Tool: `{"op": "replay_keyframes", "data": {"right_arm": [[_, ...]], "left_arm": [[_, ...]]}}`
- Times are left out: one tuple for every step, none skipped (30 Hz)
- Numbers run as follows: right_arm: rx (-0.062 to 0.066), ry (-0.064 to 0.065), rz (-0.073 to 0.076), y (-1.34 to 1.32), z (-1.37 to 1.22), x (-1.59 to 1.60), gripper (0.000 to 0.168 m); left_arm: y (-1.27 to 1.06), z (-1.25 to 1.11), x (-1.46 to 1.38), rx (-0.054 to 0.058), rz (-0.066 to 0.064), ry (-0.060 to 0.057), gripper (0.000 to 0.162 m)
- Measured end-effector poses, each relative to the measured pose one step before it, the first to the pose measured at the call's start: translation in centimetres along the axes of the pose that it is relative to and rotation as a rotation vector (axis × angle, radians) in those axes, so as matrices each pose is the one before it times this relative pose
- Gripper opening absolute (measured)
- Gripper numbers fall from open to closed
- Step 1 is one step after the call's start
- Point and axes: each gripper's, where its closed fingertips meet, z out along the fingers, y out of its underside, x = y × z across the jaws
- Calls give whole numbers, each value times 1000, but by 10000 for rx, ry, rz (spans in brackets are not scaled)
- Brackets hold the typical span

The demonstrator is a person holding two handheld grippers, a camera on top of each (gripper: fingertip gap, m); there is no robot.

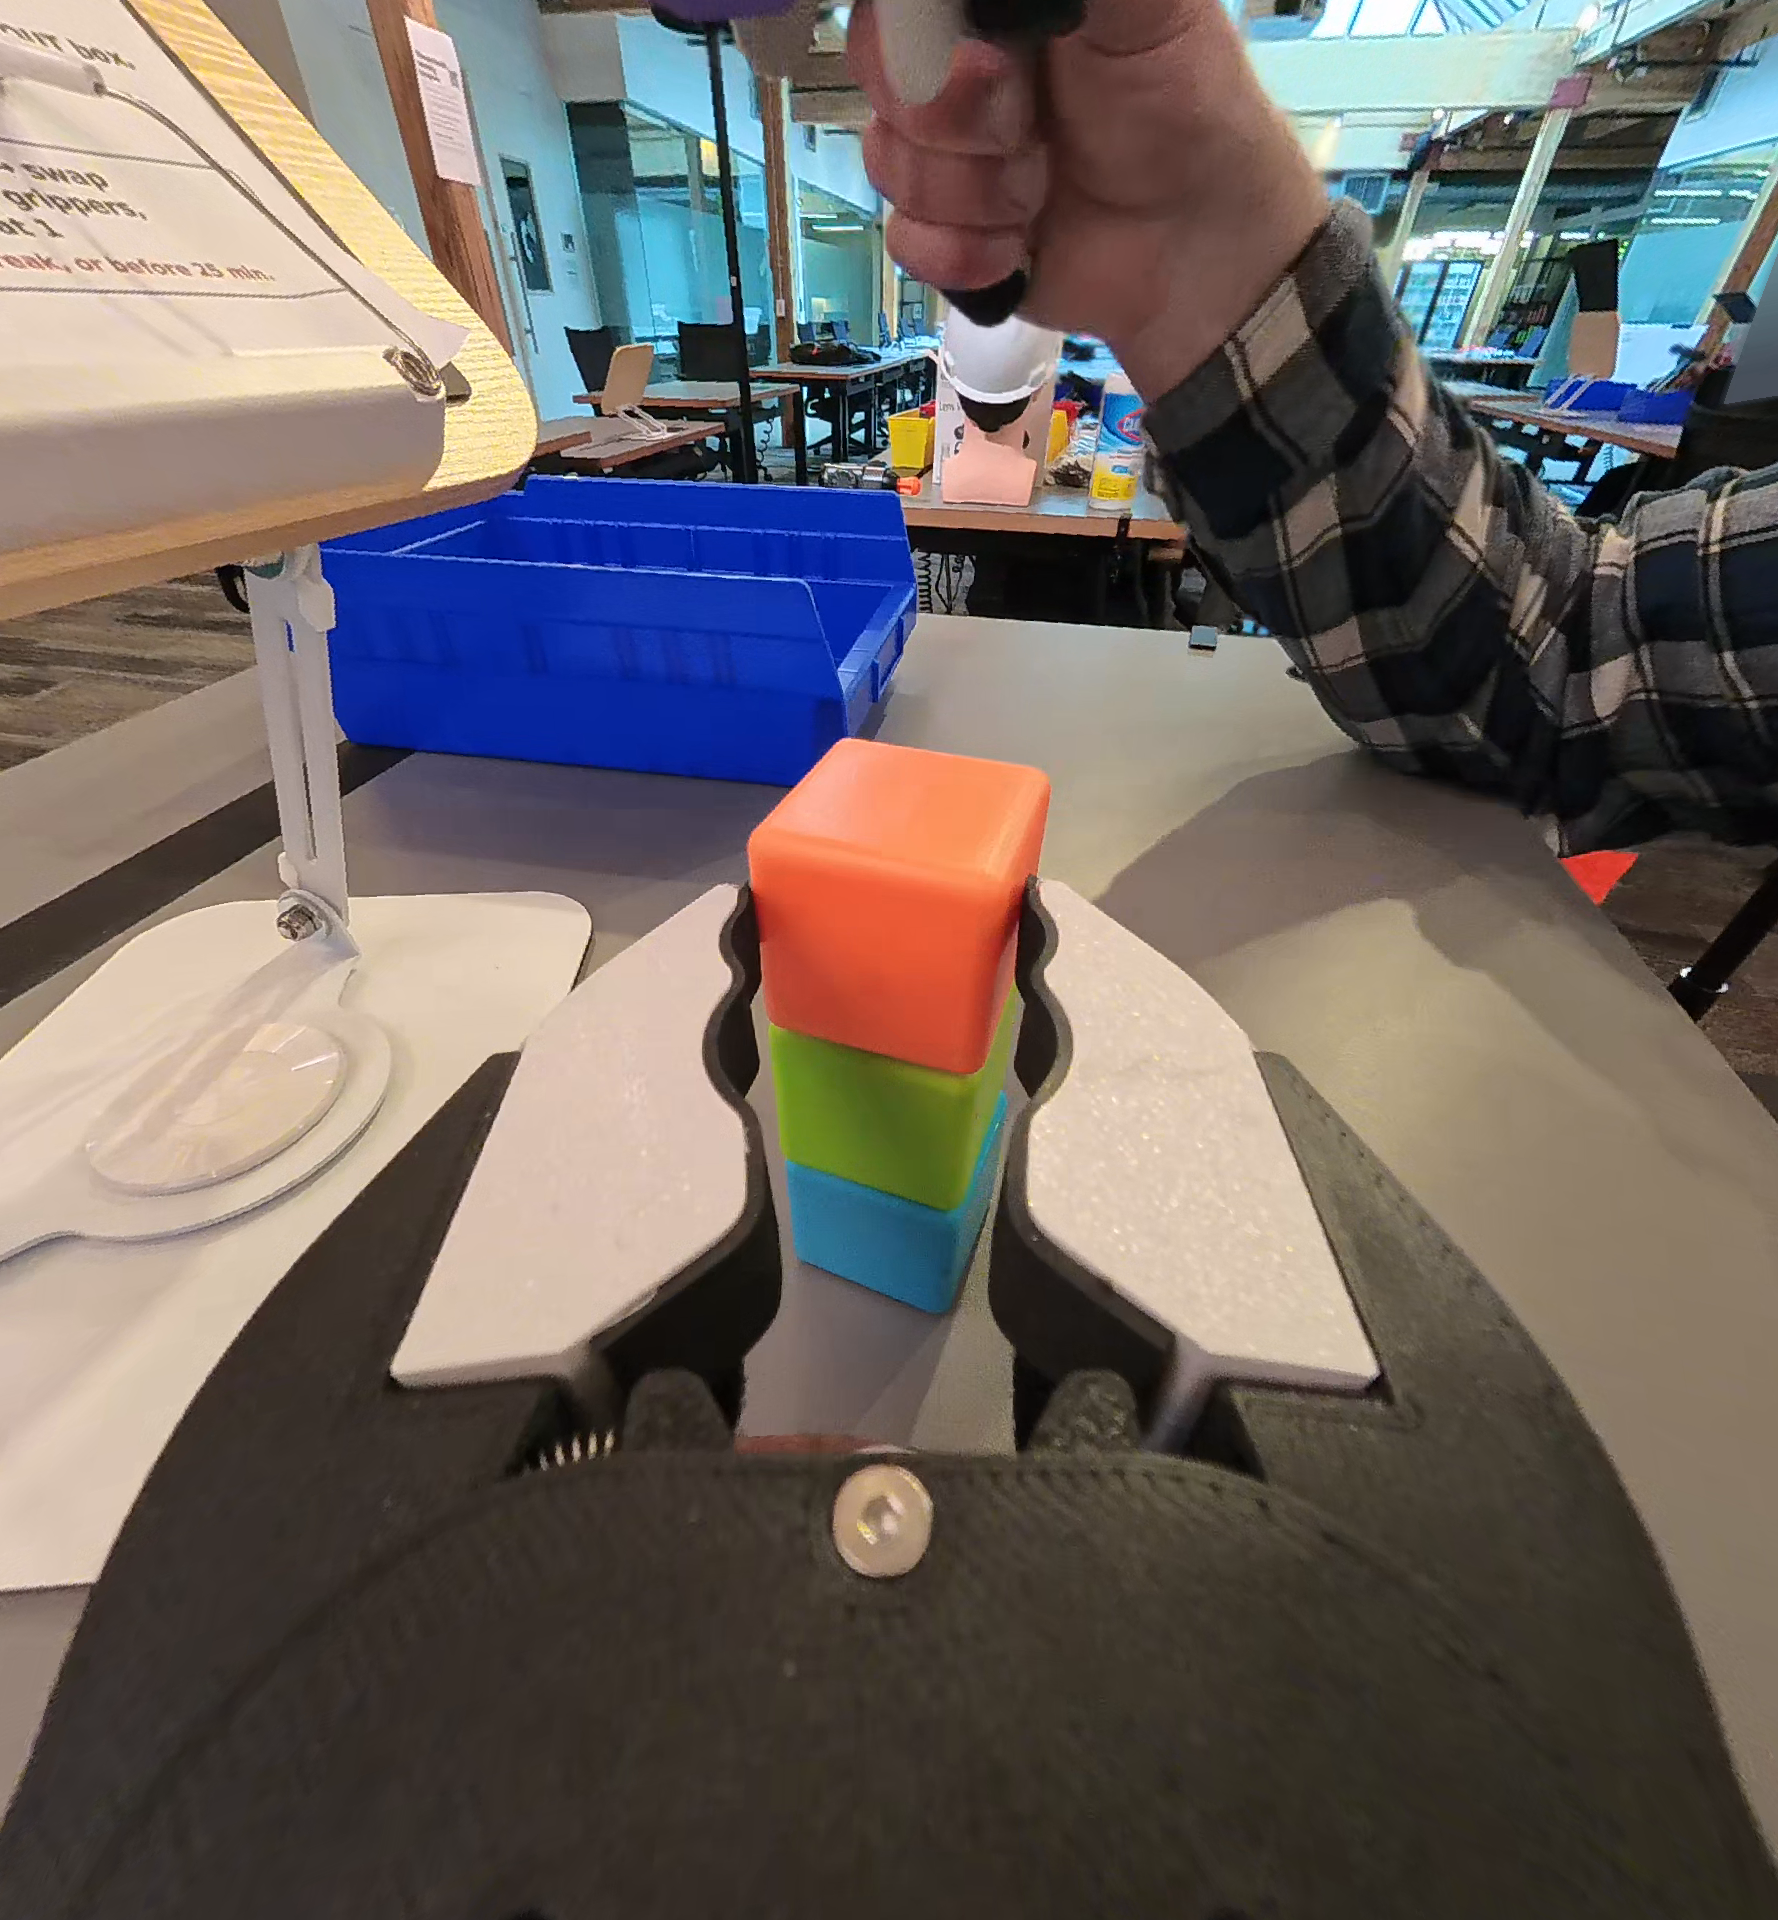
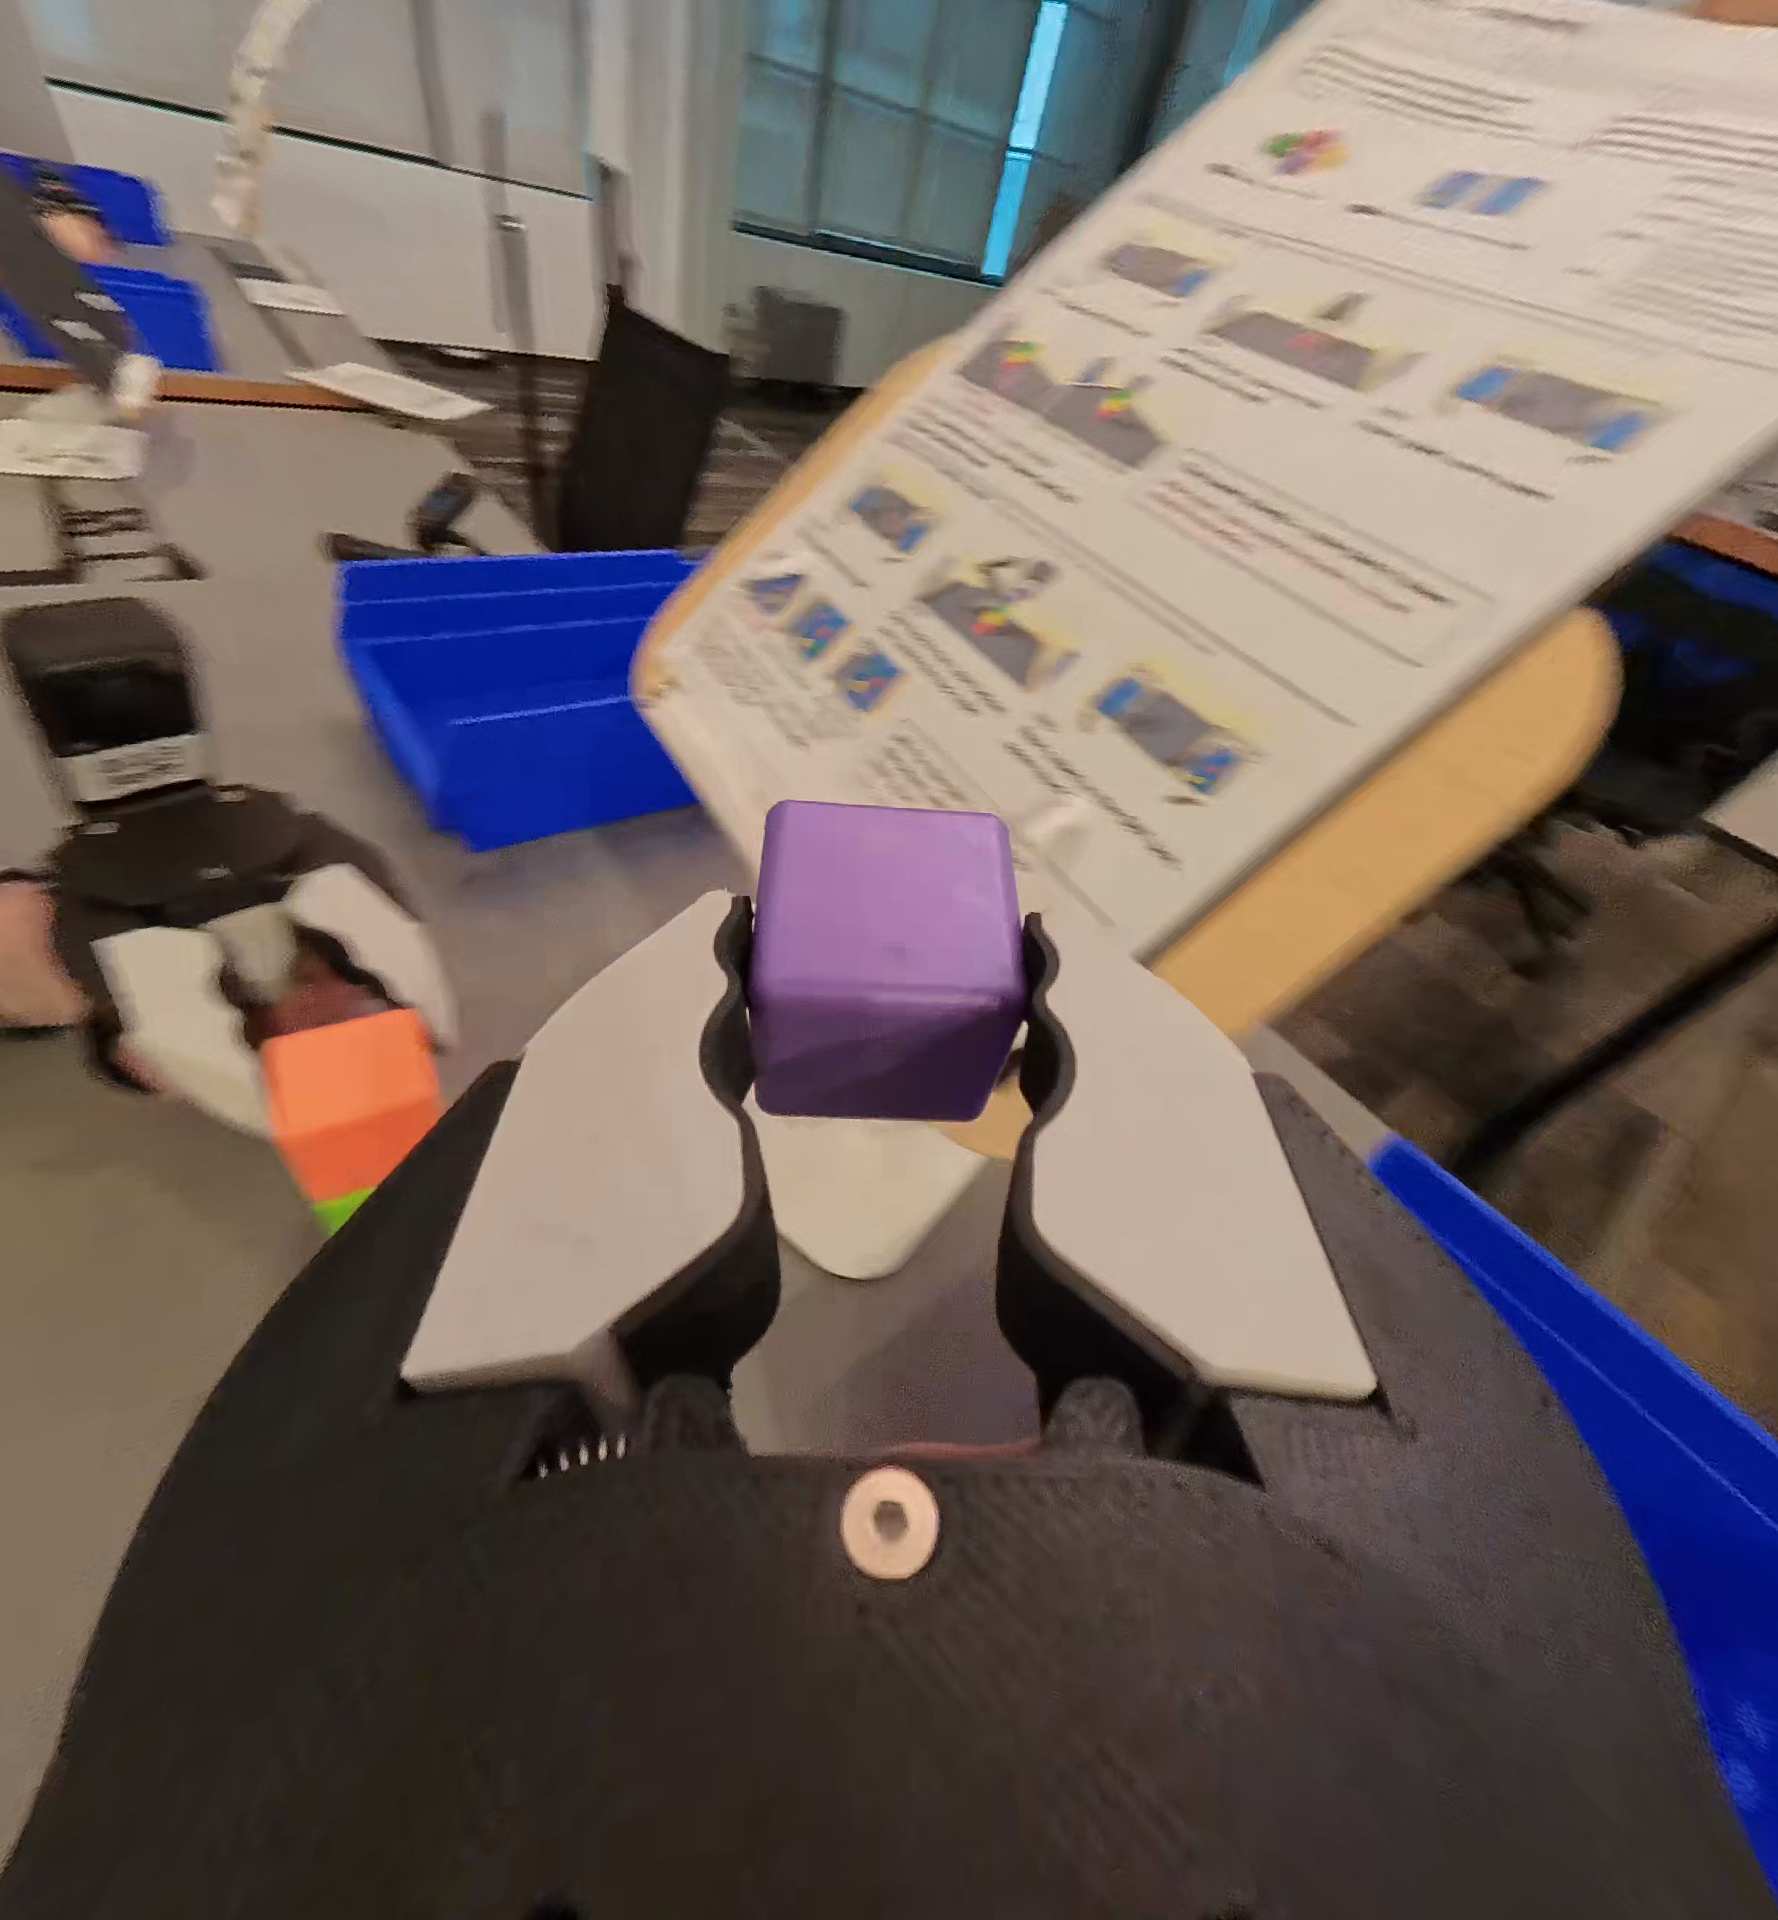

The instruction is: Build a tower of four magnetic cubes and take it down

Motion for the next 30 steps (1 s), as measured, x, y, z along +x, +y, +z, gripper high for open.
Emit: {"op": "replay_keyframes", "data": {"right_arm": [[5, 518, 165, 253, -501, 1768, 49], [-19, 511, 206, 319, -408, 1809, 50], [-41, 617, 133, 398, -318, 1980, 49], [-75, 585, 146, 558, -175, 1956, 49], [-162, 420, 243, 821, 62, 1718, 49], [-208, 355, 277, 979, 277, 1563, 50], [-241, 317, 258, 1112, 476, 1409, 50], [-282, 229, 267, 1211, 667, 1172, 50], [-316, 139, 231, 1281, 831, 895, 50], [-377, 118, 138, 1350, 966, 705, 50], [-380, 125, 88, 1325, 1046, 595, 50], [-366, 57, 68, 1249, 1106, 408, 50], [-401, 17, 35, 1237, 1131, 298, 50], [-326, 38, 53, 1070, 1093, 317, 50], [-308, 20, 52, 943, 1039, 275, 50], [-378, -1, 7, 950, 965, 214, 50], [-339, -47, 31, 776, 882, 147, 50], [-327, -57, 33, 633, 830, 105, 50], [-402, 30, -68, 612, 783, 180, 50], [-453, 120, -187, 580, 739, 274, 50], [-379, 183, -194, 398, 679, 359, 50], [-260, 62, -25, 242, 625, 279, 50], [-211, -193, 140, 184, 589, -27, 50], [-210, -117, 57, 175, 527, 29, 50], [-226, 165, -146, 178, 399, 326, 50], [-322, 141, -195, 290, 384, 249, 50], [-263, -55, -92, 211, 382, -13, 50], [-112, -90, 16, 6, 326, -35, 50], [-160, 17, -28, 88, 330, 115, 50], [-275, 23, -128, 273, 357, 67, 50]], "left_arm": [[5, 17, -4, -6, -8, -2, 47], [-3, -11, 6, -13, 3, 6, 47], [1, -3, 16, 0, 16, 6, 47], [-5, -6, 8, 5, -6, 4, 47], [-1, -9, 9, 2, -5, 5, 47], [5, 5, 10, -5, 3, 1, 47], [0, 5, -11, -9, -7, 2, 47], [-2, -5, 9, -6, 6, 10, 47], [6, -4, 4, -4, 8, -1, 47], [-8, 15, -18, 5, -10, -13, 47], [9, 12, -24, 8, -21, -7, 47], [-5, 0, -28, 3, -23, 5, 47], [6, 3, 1, 3, 0, 1, 47], [-1, 0, -1, 1, 4, -6, 47], [-3, -2, -6, -14, 3, -4, 47], [5, 0, 3, -12, 3, 2, 47], [-6, 3, -3, 4, 4, 0, 47], [5, 3, 0, 12, -18, 7, 47], [2, 0, -10, -2, 6, 3, 47], [-1, -3, 1, -15, 5, 2, 47], [-3, -5, 16, -6, -4, 10, 47], [2, -2, 10, -1, 9, 5, 47], [-2, 1, 1, -7, 22, -4, 47], [1, -8, 0, -8, 4, -6, 47], [5, 9, -5, -5, -14, 2, 47], [-3, 11, -4, 2, 5, -1, 47], [-2, 2, -17, 9, -14, 3, 47], [6, 6, -13, 10, -20, 19, 47], [1, 2, 0, -1, 3, 17, 47], [-6, -3, 4, -3, 2, 4, 47]]}}
